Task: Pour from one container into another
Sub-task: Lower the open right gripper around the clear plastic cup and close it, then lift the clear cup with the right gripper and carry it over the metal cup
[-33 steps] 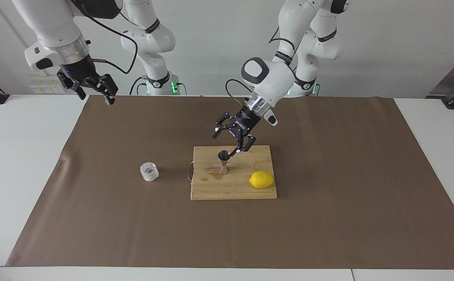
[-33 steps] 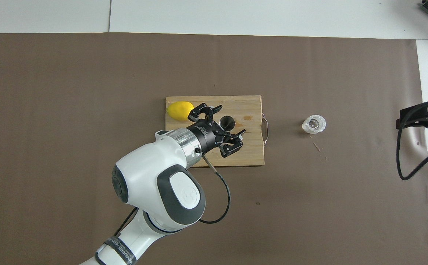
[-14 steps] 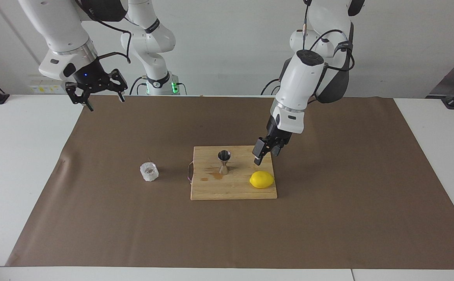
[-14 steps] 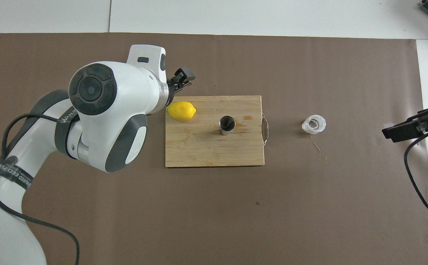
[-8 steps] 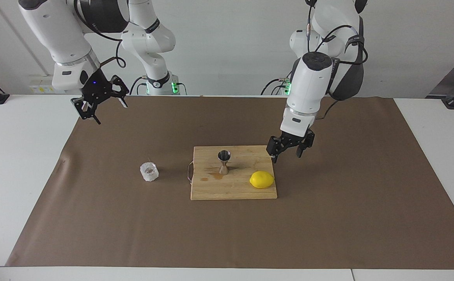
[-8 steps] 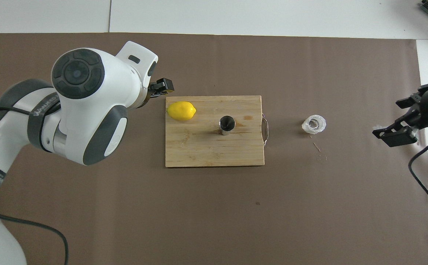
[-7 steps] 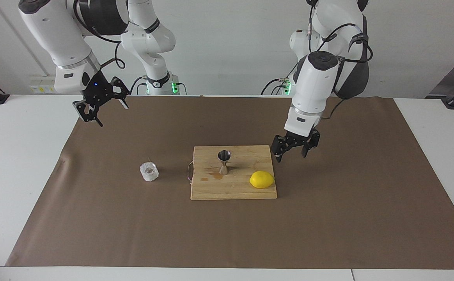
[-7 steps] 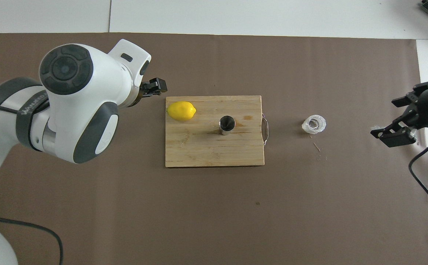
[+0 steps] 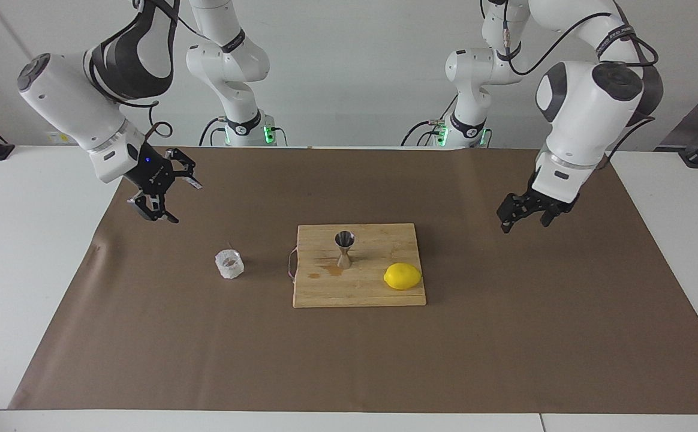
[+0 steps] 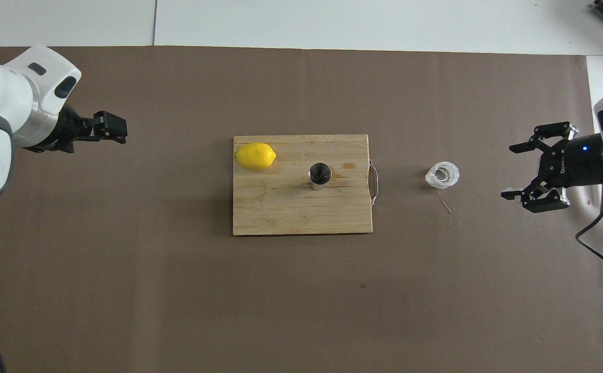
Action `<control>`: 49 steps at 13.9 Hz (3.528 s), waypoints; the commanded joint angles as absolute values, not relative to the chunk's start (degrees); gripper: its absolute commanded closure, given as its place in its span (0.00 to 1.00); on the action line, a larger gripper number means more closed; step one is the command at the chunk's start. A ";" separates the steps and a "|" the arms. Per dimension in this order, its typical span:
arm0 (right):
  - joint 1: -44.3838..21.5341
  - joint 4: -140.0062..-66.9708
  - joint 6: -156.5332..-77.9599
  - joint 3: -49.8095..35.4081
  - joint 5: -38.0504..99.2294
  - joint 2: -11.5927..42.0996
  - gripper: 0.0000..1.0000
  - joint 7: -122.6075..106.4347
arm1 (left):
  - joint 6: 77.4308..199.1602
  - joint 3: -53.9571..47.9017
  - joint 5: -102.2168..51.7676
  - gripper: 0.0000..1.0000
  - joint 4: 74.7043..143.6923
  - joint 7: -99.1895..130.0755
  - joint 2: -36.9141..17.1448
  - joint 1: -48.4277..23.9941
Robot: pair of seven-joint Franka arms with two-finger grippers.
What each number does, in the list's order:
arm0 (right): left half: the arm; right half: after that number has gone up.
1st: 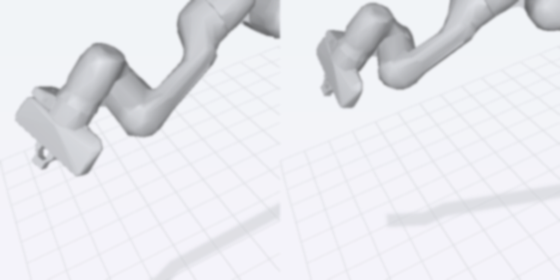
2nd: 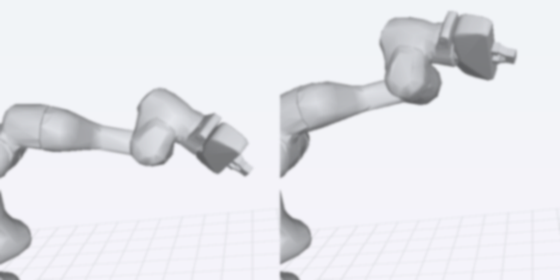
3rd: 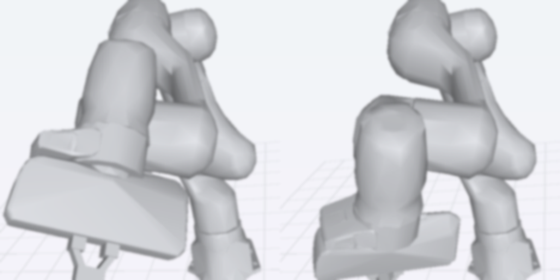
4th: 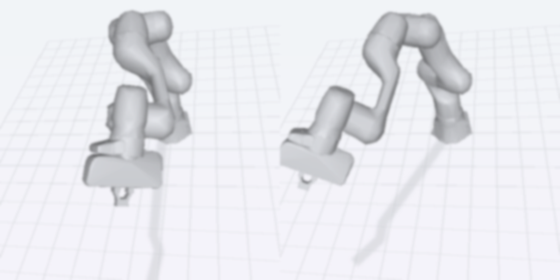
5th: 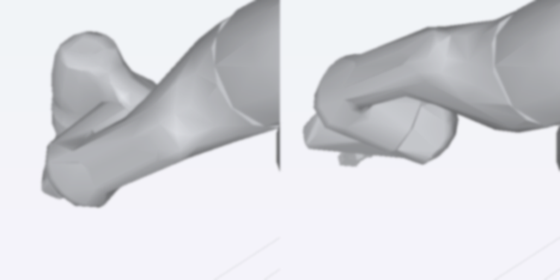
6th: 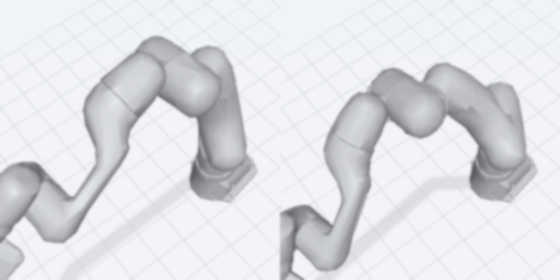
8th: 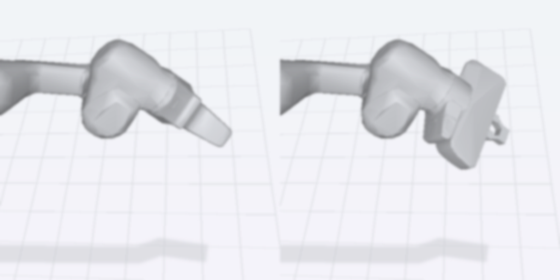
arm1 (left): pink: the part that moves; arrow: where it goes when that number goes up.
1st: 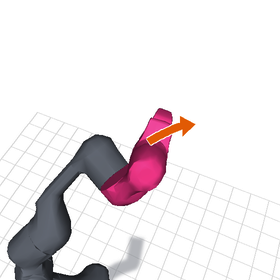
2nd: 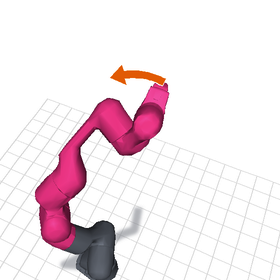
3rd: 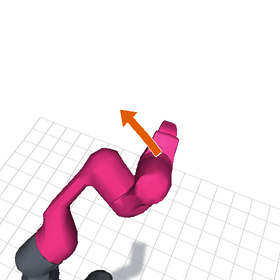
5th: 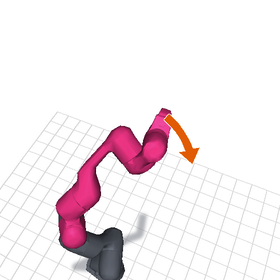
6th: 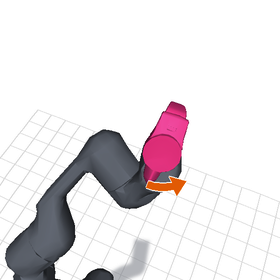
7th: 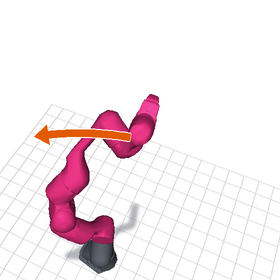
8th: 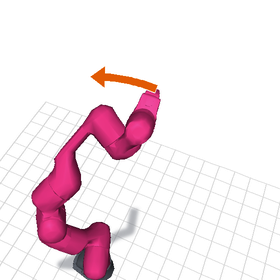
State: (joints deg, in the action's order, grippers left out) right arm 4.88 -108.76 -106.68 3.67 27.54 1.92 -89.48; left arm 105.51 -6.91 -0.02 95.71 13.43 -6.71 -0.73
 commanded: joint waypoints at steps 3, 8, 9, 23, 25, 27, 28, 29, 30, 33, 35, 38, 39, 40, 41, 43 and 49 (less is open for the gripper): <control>8.00 -111.35 -109.24 3.25 35.41 6.50 0.00 -107.11 | 99.06 -7.38 -0.97 0.00 96.59 2.48 -3.43 6.32; 9.40 -112.59 -110.13 3.25 41.30 10.36 0.00 -119.26 | 94.75 -7.65 0.09 0.00 95.71 0.17 0.87 6.77; 9.93 -112.59 -110.13 3.25 42.70 11.15 0.00 -121.09 | 93.70 -7.82 0.09 0.00 95.71 0.18 1.84 6.68; 11.87 -109.16 -110.04 2.46 54.40 24.26 0.00 -134.20 | 84.56 -9.75 -3.43 0.00 88.96 1.32 2.29 7.29; 11.43 -109.33 -111.61 2.37 55.19 24.52 0.00 -134.21 | 84.37 -9.58 -3.17 0.00 88.68 1.32 2.11 6.94; 10.29 -109.51 -112.58 2.46 56.86 24.61 0.00 -134.12 | 83.42 -9.58 -2.55 0.00 88.86 1.32 2.20 6.68; 10.72 -109.60 -112.50 2.37 57.30 25.39 0.00 -134.21 | 81.84 -9.58 -2.29 0.00 88.60 1.32 2.20 6.59; 10.37 -109.60 -112.59 2.37 58.87 26.01 0.00 -134.21 | 81.57 -9.67 -2.20 0.00 88.68 1.32 2.20 6.59; 9.94 -109.69 -112.59 2.37 59.32 26.10 0.00 -134.12 | 82.00 -9.75 -2.37 0.00 88.86 1.23 2.20 6.59; 9.67 -110.56 -114.87 2.37 59.24 26.10 0.00 -134.12 | 83.40 -9.84 -1.67 0.00 89.03 0.62 2.29 6.59; 8.53 -111.35 -115.92 2.37 59.33 26.02 0.00 -134.12 | 83.93 -9.84 -1.58 0.00 89.38 0.18 2.37 6.59; 8.26 -112.15 -116.54 2.37 59.68 25.84 0.00 -134.12 | 84.20 -9.84 -1.32 0.00 89.65 0.00 2.46 6.59; 8.26 -112.24 -116.63 2.37 59.68 25.84 0.00 -134.21 | 84.29 -9.84 -1.32 0.00 90.08 0.09 2.63 6.50; 8.26 -112.41 -116.63 2.37 59.68 25.75 0.00 -134.21 | 84.90 -9.84 -1.41 0.00 91.04 0.17 3.07 6.50; 8.17 -112.76 -116.63 2.37 59.76 25.75 0.02 -134.21 | 84.73 -9.84 -1.49 0.00 91.49 0.61 3.25 6.59; 8.17 -112.85 -116.63 2.37 60.12 25.66 0.17 -134.12 | 84.29 -9.76 -1.49 0.00 91.58 0.53 3.34 7.03; 7.82 -112.94 -116.28 2.37 60.91 25.49 0.76 -133.77 | 84.29 -9.76 -1.49 0.00 91.58 0.53 3.34 7.29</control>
State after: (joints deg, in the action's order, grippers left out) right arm 7.62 -112.03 -115.74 2.56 59.01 26.12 -132.79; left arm 83.86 -9.66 -2.15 91.05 0.71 3.05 7.01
